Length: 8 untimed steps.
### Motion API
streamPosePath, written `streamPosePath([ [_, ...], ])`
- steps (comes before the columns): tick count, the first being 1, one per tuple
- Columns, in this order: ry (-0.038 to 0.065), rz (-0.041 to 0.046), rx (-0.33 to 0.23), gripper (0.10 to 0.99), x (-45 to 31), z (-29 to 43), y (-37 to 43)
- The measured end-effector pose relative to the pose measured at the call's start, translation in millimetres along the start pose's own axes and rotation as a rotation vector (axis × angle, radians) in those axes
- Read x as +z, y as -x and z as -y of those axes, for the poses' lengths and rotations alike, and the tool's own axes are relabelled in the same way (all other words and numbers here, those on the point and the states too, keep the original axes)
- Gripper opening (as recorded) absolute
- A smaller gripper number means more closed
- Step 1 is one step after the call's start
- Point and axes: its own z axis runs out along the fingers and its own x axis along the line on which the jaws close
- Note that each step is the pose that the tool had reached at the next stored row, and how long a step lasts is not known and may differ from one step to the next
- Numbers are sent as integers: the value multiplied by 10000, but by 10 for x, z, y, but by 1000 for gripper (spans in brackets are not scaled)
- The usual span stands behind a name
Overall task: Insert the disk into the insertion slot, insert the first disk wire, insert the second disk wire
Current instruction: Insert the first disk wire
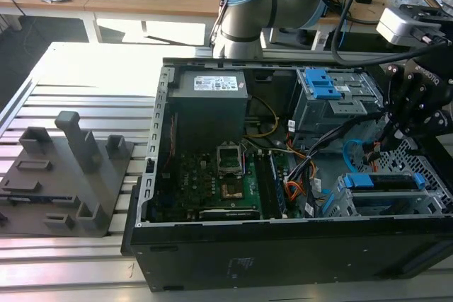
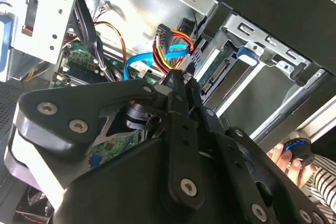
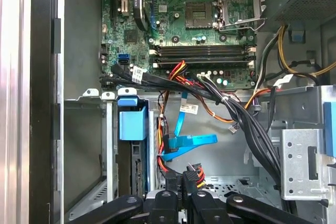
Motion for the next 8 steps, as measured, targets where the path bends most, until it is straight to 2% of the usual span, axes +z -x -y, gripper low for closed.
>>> streamPosePath([
  [5,4,0,1,165,0,32,-20],
  [8,5,1,-1,165,6,36,-89],
])
